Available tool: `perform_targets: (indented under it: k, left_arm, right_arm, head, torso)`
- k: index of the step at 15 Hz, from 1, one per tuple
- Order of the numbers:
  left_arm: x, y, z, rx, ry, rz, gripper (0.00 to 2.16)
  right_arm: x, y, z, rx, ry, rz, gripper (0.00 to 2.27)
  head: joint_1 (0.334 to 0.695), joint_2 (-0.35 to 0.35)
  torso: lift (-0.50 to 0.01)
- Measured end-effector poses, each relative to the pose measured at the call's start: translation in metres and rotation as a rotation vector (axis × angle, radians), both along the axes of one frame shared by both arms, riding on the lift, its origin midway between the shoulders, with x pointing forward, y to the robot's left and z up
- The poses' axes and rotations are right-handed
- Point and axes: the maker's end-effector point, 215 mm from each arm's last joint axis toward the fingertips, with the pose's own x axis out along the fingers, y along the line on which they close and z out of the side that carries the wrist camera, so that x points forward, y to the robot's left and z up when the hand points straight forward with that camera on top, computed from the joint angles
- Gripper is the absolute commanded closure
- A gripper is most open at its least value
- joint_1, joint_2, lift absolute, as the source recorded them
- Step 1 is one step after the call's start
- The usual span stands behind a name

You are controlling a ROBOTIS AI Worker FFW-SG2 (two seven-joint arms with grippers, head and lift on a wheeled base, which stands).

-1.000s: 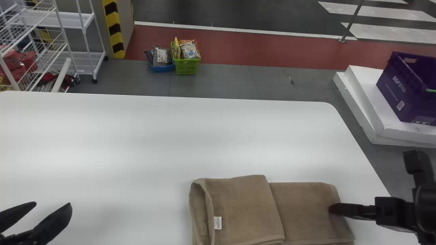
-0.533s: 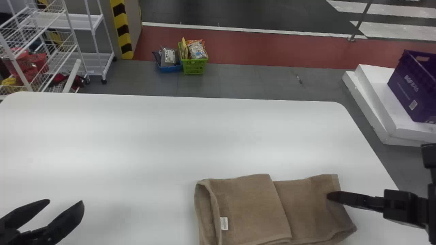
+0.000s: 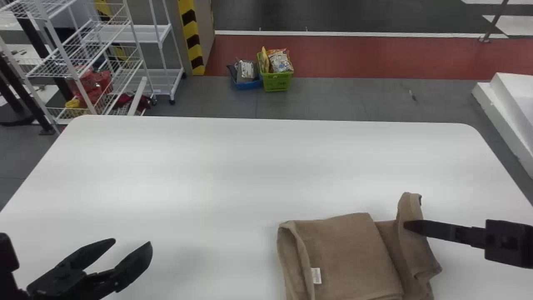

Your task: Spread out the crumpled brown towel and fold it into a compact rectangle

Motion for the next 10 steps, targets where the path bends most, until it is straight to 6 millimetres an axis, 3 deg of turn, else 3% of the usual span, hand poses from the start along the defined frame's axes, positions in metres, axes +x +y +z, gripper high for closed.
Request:
perform_targets:
  k: [5, 10]
  left_arm:
    - [-0.001, 0.001, -0.002, -0.003, 0.003, 0.000, 0.08]
    - [-0.002, 0.005, -0.002, -0.004, 0.004, 0.006, 0.08]
  right_arm:
    - [0.005, 0.055, 0.014, 0.015, -0.040, 0.096, 1.21]
    - [0.003, 0.087, 0.025, 0.015, -0.069, 0.159, 1.21]
  head:
    - [0.695, 0.135]
    - [0.695, 0.194]
  torso:
    - [-0.127]
    - [-0.127]
